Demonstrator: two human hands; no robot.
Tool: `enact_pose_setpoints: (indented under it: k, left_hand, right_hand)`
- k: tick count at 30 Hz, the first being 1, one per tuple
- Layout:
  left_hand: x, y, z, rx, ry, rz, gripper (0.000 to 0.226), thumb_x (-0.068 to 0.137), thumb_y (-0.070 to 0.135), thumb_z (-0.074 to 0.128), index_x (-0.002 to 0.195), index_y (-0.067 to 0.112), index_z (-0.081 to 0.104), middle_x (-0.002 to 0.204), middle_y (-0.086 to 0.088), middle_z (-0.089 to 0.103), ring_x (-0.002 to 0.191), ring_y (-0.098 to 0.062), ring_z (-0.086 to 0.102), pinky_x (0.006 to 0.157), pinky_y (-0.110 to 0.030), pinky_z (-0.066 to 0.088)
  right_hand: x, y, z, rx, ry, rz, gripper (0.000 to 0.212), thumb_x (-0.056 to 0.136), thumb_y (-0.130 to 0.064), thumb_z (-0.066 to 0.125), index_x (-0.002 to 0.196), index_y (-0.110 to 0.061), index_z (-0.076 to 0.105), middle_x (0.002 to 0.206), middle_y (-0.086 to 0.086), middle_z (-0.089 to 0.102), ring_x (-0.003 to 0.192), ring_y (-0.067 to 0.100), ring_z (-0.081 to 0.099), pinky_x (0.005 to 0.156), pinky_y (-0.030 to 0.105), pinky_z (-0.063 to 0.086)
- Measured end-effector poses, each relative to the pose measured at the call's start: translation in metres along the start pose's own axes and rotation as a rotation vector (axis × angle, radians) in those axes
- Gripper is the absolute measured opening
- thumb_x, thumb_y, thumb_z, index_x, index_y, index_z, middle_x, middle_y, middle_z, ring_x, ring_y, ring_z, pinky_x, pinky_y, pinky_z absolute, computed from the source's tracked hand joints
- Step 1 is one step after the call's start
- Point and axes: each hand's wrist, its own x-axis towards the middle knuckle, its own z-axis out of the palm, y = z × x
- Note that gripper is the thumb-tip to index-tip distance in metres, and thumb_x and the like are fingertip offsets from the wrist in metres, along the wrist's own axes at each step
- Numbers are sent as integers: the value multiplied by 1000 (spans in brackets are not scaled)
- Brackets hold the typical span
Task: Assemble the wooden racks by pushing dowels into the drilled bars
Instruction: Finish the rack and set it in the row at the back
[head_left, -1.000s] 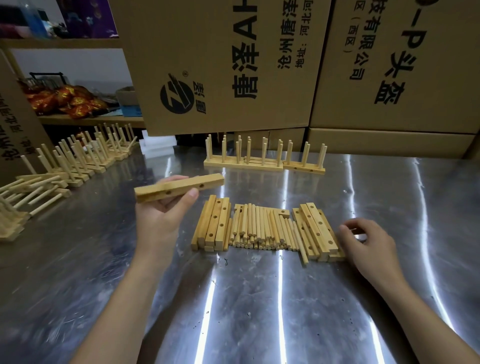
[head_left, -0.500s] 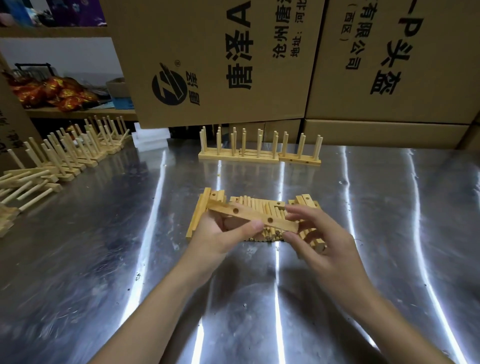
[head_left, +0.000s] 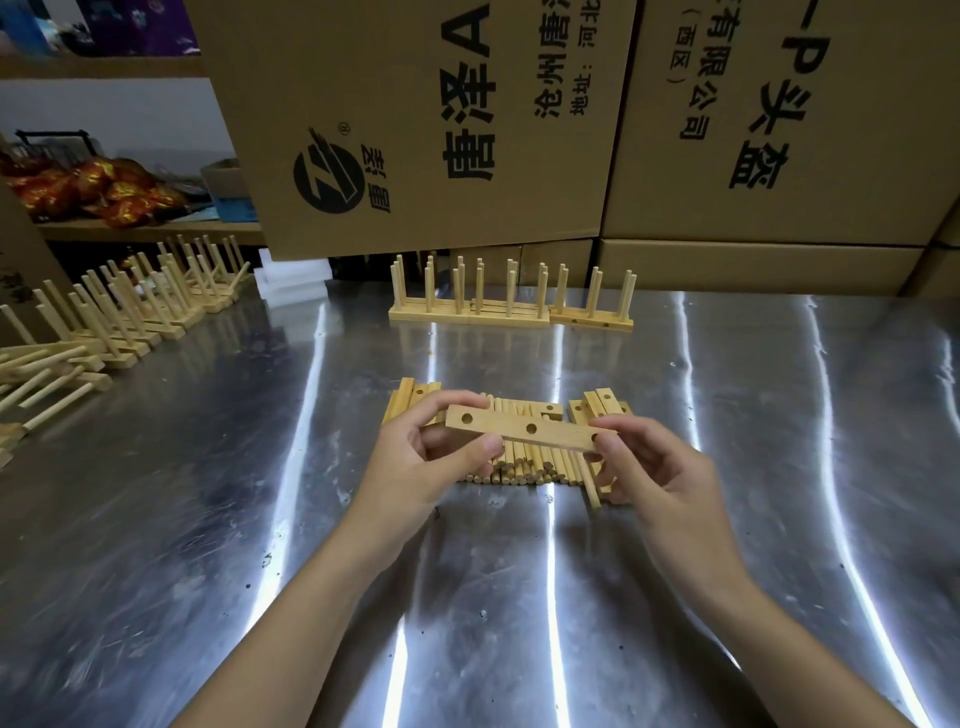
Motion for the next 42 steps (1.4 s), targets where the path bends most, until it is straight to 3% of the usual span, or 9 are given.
enact_pose_setpoints:
  k: [6,12,16,20,30,33,35,38,42]
  left_hand:
    - [6,-4,-13,322,-20,105,23,81,30,92,101,29,80,101,3,78,94,-16,72,79,-26,55]
    - [11,-8,-38,738,-107,138,35,66,73,86,91,48,81,121,25,63,124,-2,53,95,-25,43]
    - [11,-6,-47,963,-222,123,42,63,86,77,91,55,78,133,40,45,141,9,27,117,-43,30]
    - [7,-10,-46,1081,-294,107,31,69,77,81,89,53,78,152,31,33,155,4,5,124,-52,15]
    - [4,-13,-41,1220,-330,154,28,71,72,81,86,49,79,168,20,20,157,3,-15,121,-42,6]
    - [4,1,-40,1103,-141,338,31,81,66,68,79,36,77,151,15,50,156,-6,21,119,-39,17]
    - [5,12,-47,943,92,530,30,89,46,65,74,21,70,112,7,67,125,-16,54,104,-35,34]
    - [5,20,-57,796,322,662,32,93,27,60,66,11,59,73,-1,59,81,-25,53,74,-42,44]
    - [4,14,-52,781,396,647,38,94,22,58,59,9,51,62,-2,50,69,-26,47,63,-39,39]
  right_hand:
    - [0,4,-5,-132,-54,-51,26,95,-32,78,121,-35,72,107,-1,76,89,25,71,73,50,62]
    - [7,18,-17,-605,-150,-288,23,92,-53,69,109,-36,72,129,-22,57,128,15,50,102,17,39]
    - [8,27,-22,-747,-281,-356,21,92,-55,70,104,-38,71,145,-21,47,143,12,35,114,39,36]
    - [5,30,-21,-794,-351,-363,19,90,-56,71,99,-39,70,151,-18,43,149,14,30,112,49,36]
    - [4,33,-21,-911,-432,-373,23,88,-62,69,100,-42,70,154,-20,40,155,10,22,111,40,28]
    - [10,30,-28,-814,-302,-387,16,89,-49,71,90,-36,62,135,-19,51,143,12,38,109,46,37]
    - [16,29,-35,-805,-198,-397,22,89,-43,70,78,-31,55,119,-17,53,129,12,44,101,48,41]
    - [18,29,-40,-871,-171,-404,33,88,-47,69,66,-29,53,113,-16,52,124,10,43,99,42,39]
    - [14,33,-38,-1007,-270,-375,36,87,-57,68,63,-31,59,120,-17,50,131,11,40,102,34,30]
